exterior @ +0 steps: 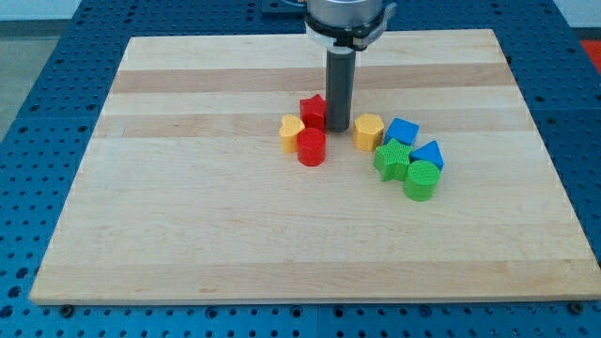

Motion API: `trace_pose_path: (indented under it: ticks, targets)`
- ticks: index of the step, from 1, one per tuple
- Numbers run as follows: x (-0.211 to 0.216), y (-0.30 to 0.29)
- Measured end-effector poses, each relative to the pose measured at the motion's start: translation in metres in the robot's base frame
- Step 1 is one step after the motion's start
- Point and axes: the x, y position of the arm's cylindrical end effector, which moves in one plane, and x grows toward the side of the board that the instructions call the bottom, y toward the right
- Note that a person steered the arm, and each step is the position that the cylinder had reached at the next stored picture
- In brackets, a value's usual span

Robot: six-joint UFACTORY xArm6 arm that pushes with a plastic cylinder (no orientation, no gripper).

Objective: Move the yellow hexagon parallel left to the red circle

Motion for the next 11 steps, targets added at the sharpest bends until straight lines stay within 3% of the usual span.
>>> trace_pose_path:
  ticks: [4, 11]
  targets:
    - [-0.034, 0.072]
    - [-0.004, 0.054]
